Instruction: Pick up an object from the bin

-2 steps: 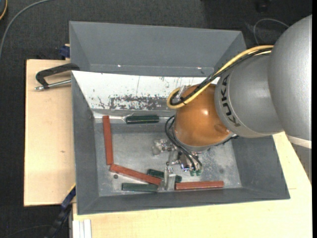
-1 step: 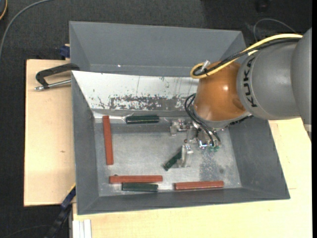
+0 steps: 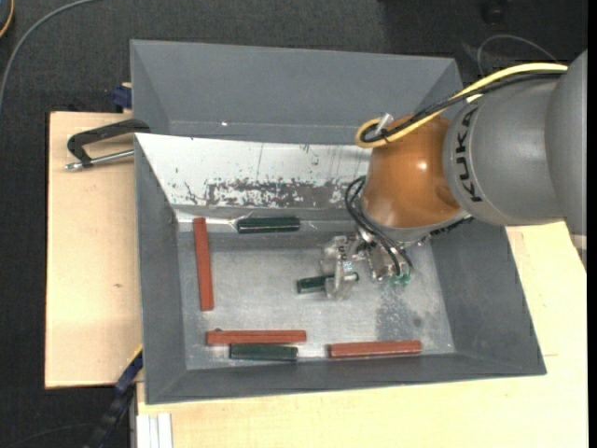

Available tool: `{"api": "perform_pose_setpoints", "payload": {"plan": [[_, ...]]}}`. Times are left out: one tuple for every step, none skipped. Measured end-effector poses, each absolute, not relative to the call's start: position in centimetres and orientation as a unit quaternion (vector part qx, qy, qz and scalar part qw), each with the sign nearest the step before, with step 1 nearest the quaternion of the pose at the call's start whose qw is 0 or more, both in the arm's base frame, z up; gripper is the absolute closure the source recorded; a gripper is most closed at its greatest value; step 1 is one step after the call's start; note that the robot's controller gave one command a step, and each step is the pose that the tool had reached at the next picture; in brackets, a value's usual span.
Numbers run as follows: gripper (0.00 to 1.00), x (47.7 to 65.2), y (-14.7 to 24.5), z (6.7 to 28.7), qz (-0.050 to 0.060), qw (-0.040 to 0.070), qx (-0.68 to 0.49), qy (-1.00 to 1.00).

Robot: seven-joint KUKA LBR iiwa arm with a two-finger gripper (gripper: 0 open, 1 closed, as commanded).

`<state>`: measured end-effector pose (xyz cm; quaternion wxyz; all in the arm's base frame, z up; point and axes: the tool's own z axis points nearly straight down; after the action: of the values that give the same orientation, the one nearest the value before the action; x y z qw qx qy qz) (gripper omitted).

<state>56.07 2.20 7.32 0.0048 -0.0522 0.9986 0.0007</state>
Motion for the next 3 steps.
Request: {"api": "perform_pose_setpoints", "payload": {"plan": [[0.0,56.0,2.2,7.2,0.001,0.003,-0.052,0.999],[0.0,51.3,3.5,7.0,0.001,-0.002,-0.065,0.998],[1.0,51.5,3.4,7.1,0.001,0.0,-0.064,0.998]]}}
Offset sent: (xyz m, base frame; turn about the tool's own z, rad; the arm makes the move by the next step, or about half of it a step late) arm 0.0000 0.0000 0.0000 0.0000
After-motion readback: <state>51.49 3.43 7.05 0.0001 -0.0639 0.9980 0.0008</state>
